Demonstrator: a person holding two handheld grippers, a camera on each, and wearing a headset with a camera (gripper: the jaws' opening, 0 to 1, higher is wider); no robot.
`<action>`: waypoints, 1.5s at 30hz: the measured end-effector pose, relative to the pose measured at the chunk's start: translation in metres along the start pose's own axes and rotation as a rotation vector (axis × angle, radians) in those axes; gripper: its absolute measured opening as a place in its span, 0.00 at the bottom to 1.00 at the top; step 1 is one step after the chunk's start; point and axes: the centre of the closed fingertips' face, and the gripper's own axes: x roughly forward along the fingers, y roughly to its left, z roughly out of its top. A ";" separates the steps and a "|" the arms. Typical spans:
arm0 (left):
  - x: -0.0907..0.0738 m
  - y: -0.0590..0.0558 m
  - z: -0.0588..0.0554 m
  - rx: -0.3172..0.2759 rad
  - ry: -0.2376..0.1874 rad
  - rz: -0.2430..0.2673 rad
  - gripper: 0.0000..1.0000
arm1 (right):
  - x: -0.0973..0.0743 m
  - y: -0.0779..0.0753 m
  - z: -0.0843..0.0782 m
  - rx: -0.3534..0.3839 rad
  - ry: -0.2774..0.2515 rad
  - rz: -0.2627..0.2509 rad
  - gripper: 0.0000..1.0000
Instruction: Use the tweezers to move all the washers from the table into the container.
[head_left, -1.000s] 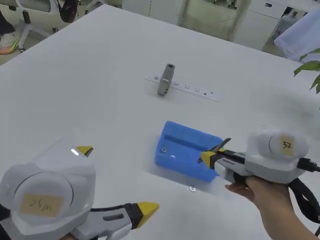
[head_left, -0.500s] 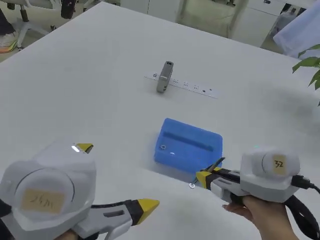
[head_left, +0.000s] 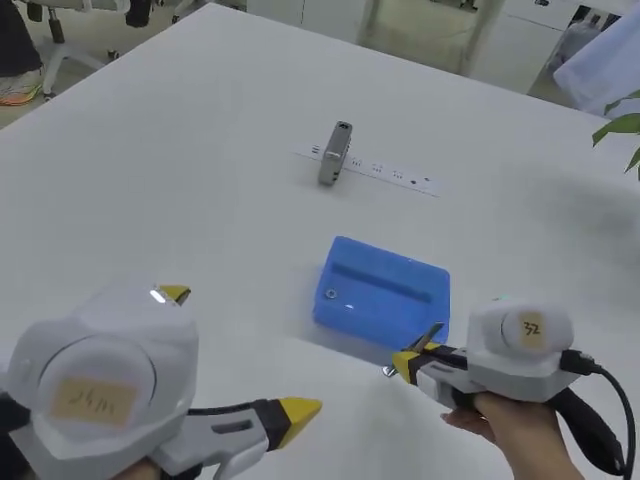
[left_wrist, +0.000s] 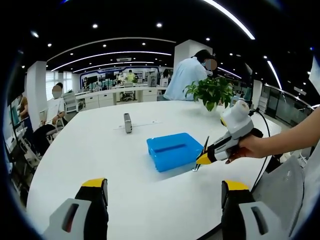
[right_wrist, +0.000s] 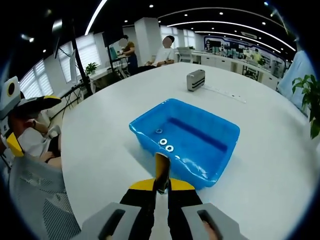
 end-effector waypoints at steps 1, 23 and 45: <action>0.000 0.000 0.000 0.001 0.000 0.000 0.96 | 0.000 0.000 0.001 -0.002 -0.008 -0.001 0.04; 0.000 -0.002 0.002 0.013 -0.002 -0.004 0.96 | 0.001 0.000 -0.001 -0.020 0.010 -0.017 0.03; -0.004 -0.005 0.013 0.032 -0.036 -0.013 0.96 | -0.045 0.001 0.062 -0.025 -0.149 -0.020 0.02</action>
